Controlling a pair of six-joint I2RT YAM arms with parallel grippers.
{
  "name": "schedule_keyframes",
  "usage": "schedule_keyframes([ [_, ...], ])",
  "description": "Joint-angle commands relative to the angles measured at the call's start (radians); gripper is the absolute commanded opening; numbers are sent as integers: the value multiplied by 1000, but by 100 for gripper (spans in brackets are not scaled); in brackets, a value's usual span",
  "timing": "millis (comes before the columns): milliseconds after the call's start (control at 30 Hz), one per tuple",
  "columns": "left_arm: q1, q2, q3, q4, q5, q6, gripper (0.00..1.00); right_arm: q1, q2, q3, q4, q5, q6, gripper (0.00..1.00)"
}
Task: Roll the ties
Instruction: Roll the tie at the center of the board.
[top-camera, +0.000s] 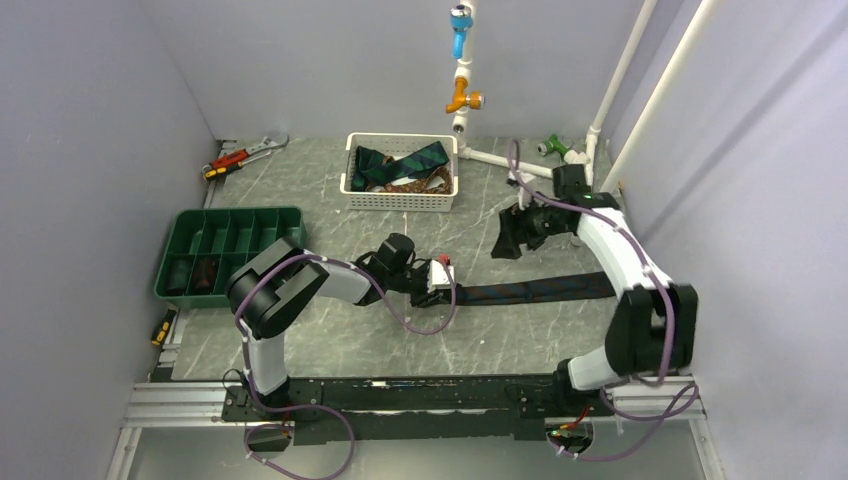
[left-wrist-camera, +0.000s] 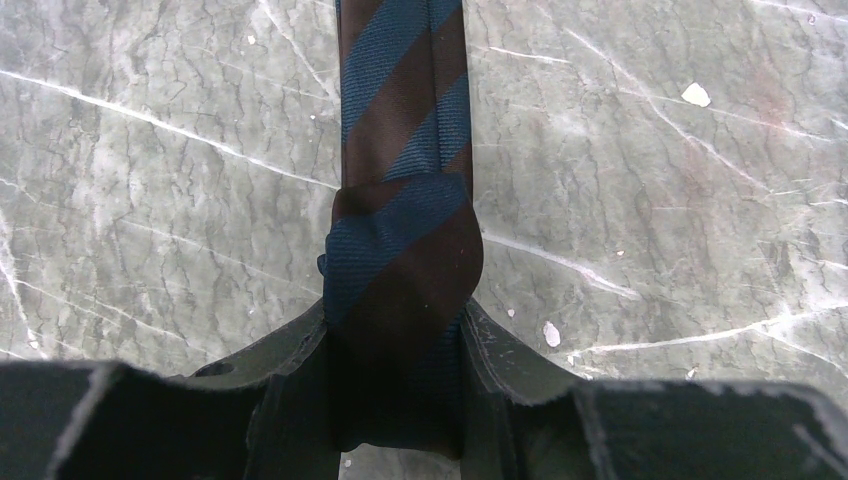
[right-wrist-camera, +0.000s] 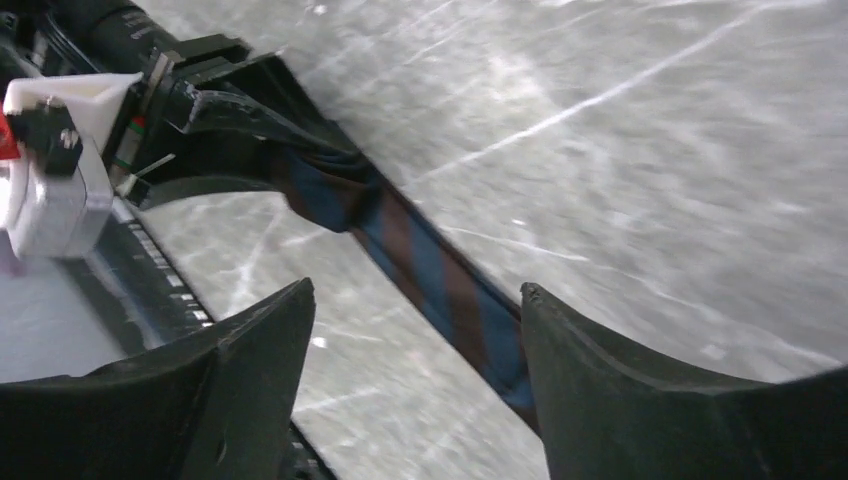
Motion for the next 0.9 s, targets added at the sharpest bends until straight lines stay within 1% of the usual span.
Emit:
schedule_keyframes([
  [0,11,47,-48,-165,-110,32,37,100,173,-27,33,-169,134,73],
  [100,10,52,-47,-168,-111,40,37,169,171,-109,166,-151,285,72],
  [167,10,53,-45,-169,-111,41,37,199,199,-135,226,-153,373,70],
  [267,10,55,-39,-181,-111,35,37,218,257,-163,286,-169,460,67],
  [367,9,53,-42,-182,-105,43,38,219,293,-178,318,-152,469,66],
  [533,5,56,-37,-180,-105,46,39,220,352,-181,316,-157,462,63],
  [700,6,58,-37,-181,-109,44,39,223,346,-204,389,-202,508,46],
  [767,6,56,-40,-177,-108,44,40,234,342,-205,403,-219,530,43],
  [867,5,54,-39,-181,-105,45,40,252,336,-206,407,-222,538,40],
])
